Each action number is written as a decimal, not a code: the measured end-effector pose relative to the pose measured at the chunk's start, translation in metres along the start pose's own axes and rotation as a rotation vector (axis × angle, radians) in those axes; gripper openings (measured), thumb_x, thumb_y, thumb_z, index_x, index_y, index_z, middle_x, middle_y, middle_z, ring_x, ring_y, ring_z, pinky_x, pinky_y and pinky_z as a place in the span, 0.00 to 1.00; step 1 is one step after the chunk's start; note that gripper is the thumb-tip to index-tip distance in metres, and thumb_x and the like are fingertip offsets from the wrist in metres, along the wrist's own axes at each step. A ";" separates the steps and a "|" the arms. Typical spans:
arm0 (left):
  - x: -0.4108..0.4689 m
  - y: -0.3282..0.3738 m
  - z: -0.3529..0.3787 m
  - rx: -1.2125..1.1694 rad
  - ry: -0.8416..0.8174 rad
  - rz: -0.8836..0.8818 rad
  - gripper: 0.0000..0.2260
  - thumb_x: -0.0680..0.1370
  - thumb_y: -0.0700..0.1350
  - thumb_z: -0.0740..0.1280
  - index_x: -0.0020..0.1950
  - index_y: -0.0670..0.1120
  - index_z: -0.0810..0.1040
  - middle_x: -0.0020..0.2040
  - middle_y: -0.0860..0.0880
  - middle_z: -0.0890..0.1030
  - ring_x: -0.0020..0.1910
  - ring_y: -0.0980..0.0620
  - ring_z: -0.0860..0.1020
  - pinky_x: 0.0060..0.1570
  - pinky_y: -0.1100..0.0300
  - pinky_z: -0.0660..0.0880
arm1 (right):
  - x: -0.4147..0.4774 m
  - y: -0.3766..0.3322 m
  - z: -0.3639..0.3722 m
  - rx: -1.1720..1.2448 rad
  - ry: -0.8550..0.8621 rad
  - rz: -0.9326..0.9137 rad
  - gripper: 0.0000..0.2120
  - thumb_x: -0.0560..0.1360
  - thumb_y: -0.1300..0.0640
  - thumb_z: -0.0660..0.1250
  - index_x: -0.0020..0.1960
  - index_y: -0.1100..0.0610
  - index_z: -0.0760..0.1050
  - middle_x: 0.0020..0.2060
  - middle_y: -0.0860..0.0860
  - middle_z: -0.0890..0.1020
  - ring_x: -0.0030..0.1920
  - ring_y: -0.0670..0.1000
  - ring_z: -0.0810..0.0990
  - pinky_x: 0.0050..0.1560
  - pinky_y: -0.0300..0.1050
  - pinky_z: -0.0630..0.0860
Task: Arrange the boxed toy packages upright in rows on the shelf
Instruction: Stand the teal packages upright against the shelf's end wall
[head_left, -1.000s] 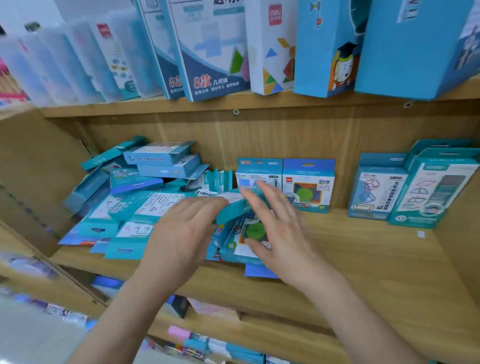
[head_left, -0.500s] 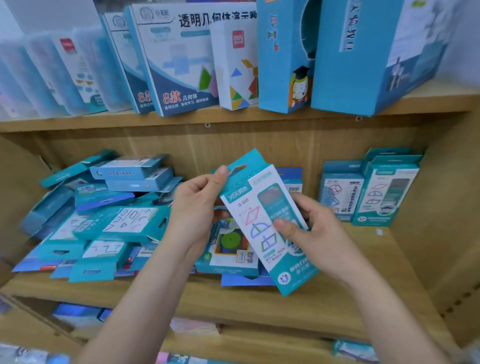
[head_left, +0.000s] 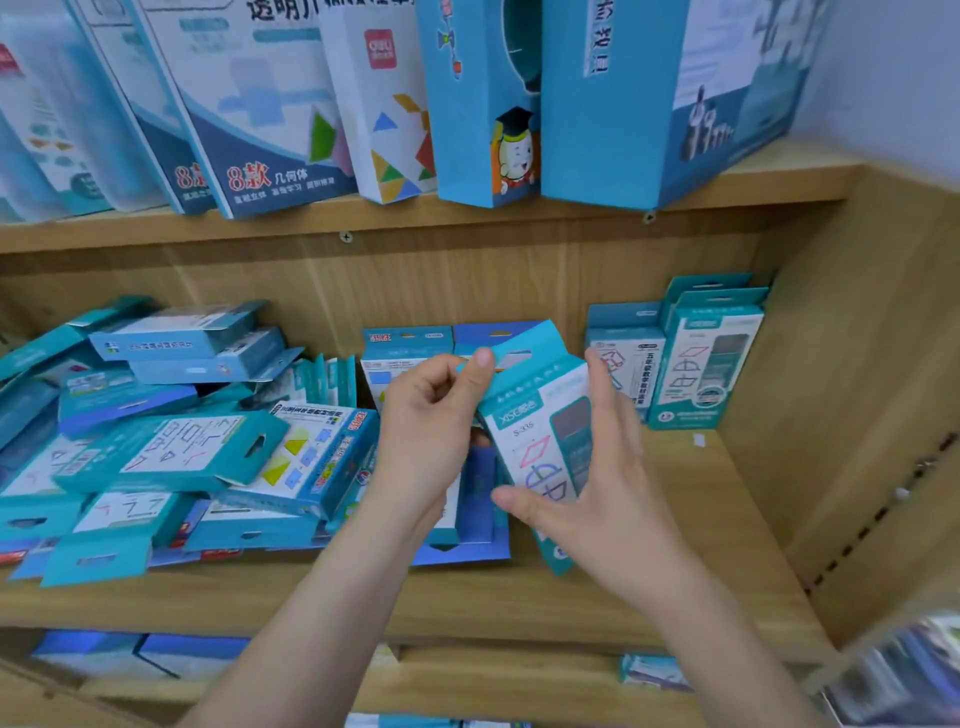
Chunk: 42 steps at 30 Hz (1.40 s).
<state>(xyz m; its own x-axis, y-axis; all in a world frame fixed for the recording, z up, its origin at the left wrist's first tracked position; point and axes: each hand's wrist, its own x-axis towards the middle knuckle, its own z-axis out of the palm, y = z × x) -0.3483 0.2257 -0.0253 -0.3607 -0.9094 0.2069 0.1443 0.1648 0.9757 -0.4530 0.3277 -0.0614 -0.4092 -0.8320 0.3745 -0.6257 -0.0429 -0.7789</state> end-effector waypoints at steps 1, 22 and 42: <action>-0.002 -0.003 0.004 -0.004 -0.012 -0.009 0.15 0.78 0.47 0.66 0.37 0.37 0.75 0.35 0.40 0.77 0.34 0.48 0.74 0.27 0.62 0.71 | -0.002 0.003 0.003 -0.071 0.055 -0.025 0.57 0.60 0.43 0.78 0.71 0.31 0.37 0.62 0.34 0.58 0.64 0.30 0.59 0.60 0.32 0.63; -0.027 -0.078 -0.078 1.652 -0.526 0.401 0.38 0.62 0.68 0.70 0.69 0.59 0.65 0.70 0.44 0.71 0.67 0.42 0.71 0.58 0.41 0.73 | 0.011 0.049 0.016 -0.305 0.028 0.258 0.53 0.65 0.43 0.74 0.77 0.46 0.40 0.68 0.52 0.65 0.62 0.58 0.72 0.54 0.50 0.71; -0.059 -0.095 -0.063 1.307 -0.486 0.771 0.35 0.59 0.43 0.76 0.66 0.42 0.74 0.66 0.45 0.76 0.65 0.47 0.75 0.61 0.50 0.74 | 0.001 0.049 0.018 0.225 0.009 0.492 0.08 0.78 0.48 0.62 0.55 0.47 0.77 0.51 0.55 0.83 0.47 0.51 0.81 0.52 0.48 0.75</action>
<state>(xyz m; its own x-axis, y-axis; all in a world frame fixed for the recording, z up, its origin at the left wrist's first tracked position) -0.2825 0.2393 -0.1343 -0.8620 -0.2960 0.4114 -0.3393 0.9400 -0.0346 -0.4720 0.3155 -0.1078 -0.6240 -0.7793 -0.0583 -0.2016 0.2325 -0.9515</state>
